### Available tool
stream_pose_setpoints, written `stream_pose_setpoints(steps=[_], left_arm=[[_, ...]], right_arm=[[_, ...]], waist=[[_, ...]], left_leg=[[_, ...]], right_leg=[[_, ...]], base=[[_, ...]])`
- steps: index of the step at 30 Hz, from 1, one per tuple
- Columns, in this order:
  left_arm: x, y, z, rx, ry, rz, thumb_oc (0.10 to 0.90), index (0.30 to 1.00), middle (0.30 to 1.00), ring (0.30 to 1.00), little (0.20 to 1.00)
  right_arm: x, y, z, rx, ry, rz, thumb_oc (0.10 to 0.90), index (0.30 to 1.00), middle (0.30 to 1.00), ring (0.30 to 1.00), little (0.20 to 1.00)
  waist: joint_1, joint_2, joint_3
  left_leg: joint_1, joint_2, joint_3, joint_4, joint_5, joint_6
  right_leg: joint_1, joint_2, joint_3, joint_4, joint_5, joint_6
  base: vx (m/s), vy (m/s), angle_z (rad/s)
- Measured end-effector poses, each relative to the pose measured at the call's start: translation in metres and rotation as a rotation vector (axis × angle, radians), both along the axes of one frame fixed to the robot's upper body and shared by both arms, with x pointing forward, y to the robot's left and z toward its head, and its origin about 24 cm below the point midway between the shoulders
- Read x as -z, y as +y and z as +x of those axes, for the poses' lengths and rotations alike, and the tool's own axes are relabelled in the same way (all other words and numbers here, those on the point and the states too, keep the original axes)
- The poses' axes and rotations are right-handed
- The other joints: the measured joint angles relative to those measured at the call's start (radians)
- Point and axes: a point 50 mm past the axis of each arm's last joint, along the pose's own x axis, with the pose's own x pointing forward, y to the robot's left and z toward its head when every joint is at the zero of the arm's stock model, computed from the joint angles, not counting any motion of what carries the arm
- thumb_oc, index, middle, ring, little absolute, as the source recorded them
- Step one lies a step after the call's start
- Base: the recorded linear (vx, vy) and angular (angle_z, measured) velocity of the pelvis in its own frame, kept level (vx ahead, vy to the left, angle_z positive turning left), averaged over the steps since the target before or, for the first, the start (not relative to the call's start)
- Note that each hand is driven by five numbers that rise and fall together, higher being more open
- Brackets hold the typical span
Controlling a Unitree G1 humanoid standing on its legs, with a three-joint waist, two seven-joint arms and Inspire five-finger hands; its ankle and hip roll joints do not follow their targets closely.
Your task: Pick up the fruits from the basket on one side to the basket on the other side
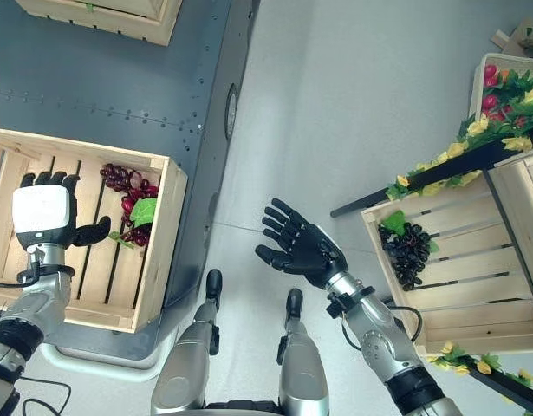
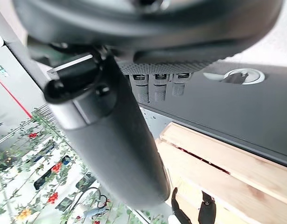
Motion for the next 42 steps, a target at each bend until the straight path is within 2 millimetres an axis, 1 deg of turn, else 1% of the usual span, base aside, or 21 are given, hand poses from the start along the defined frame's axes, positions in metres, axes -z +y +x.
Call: stream_pose_setpoints(steps=[3, 7, 12, 17, 23, 30, 39, 42], left_arm=[[-0.003, -0.002, 0.002, 0.022, -0.008, 0.043, 0.8, 0.9, 0.9, 0.9, 0.9], [-0.01, -0.006, 0.005, 0.087, -0.006, 0.109, 0.8, 0.9, 0.9, 0.9, 0.9], [-0.018, -0.019, 0.012, 0.208, 0.007, 0.208, 0.8, 0.9, 0.9, 0.9, 0.9], [-0.03, -0.027, 0.019, 0.304, 0.007, 0.273, 0.8, 0.9, 0.9, 0.9, 0.9], [-0.042, -0.035, 0.029, 0.379, 0.07, 0.3, 0.8, 0.9, 0.9, 0.9, 0.9], [-0.045, -0.037, 0.032, 0.395, 0.116, 0.298, 0.8, 0.9, 0.9, 0.9, 0.9], [-0.061, -0.044, 0.043, 0.4, 0.244, 0.331, 0.8, 0.9, 0.9, 0.9, 0.9], [-0.063, -0.045, 0.044, 0.398, 0.258, 0.331, 0.8, 0.9, 0.9, 0.9, 0.9]], right_arm=[[-0.001, 0.002, 0.001, -0.008, -0.007, 0.001, 0.8, 0.9, 0.9, 0.9, 0.9], [-0.002, 0.003, 0.002, -0.009, -0.011, 0.004, 0.8, 0.9, 0.9, 0.9, 0.9], [-0.002, 0.003, 0.002, 0.006, 0.0, 0.032, 0.8, 0.9, 0.9, 0.9, 0.9], [-0.002, 0.002, 0.002, 0.016, 0.003, 0.03, 0.8, 0.9, 0.9, 0.9, 0.9], [-0.004, 0.002, 0.005, 0.033, -0.003, 0.029, 0.8, 0.9, 0.9, 0.9, 0.9], [-0.004, 0.002, 0.005, 0.038, -0.002, 0.031, 0.8, 0.9, 0.9, 0.9, 0.9], [-0.003, 0.003, 0.005, 0.055, 0.013, 0.026, 0.8, 0.9, 0.9, 0.9, 0.9], [-0.002, 0.003, 0.005, 0.061, 0.017, 0.025, 0.8, 0.9, 0.9, 0.9, 0.9]], waist=[[0.002, -0.006, 0.003], [0.003, -0.006, 0.003], [0.002, -0.006, 0.003], [-0.001, -0.006, 0.003], [-0.005, -0.006, 0.003], [-0.013, -0.007, 0.004], [-0.014, -0.007, 0.004], [-0.014, -0.007, 0.004]], left_leg=[[-0.002, 0.0, -0.001, 0.0, 0.0, 0.0], [-0.002, 0.0, -0.001, 0.0, 0.0, 0.0], [-0.012, -0.001, -0.001, 0.0, 0.001, -0.002], [-0.012, -0.001, -0.001, 0.0, 0.001, -0.002], [-0.012, -0.002, 0.0, 0.0, 0.002, -0.001], [-0.01, -0.002, 0.002, 0.0, 0.002, -0.001], [-0.009, -0.002, 0.003, 0.0, 0.002, 0.0], [-0.01, -0.002, 0.004, 0.0, 0.002, 0.0]], right_leg=[[-0.001, 0.0, -0.001, 0.0, 0.0, 0.0], [-0.001, 0.0, -0.002, 0.0, 0.0, 0.0], [-0.01, 0.0, -0.003, 0.0, 0.0, 0.0], [-0.01, -0.001, -0.005, -0.001, 0.0, 0.0], [-0.01, -0.001, -0.004, 0.0, 0.0, 0.0], [-0.01, -0.001, 0.0, 0.001, 0.0, 0.0], [-0.01, -0.002, 0.002, 0.003, 0.0, 0.001], [-0.011, -0.001, 0.002, 0.002, 0.0, 0.001]], base=[[0.0, 0.0, 0.0], [0.0, 0.0, 0.0], [0.0, 0.0, 0.0], [0.0, 0.0, 0.0], [0.0, 0.0, 0.0], [0.0, 0.0, 0.0], [0.0, 0.0, 0.0], [0.0, 0.0, 0.0]])
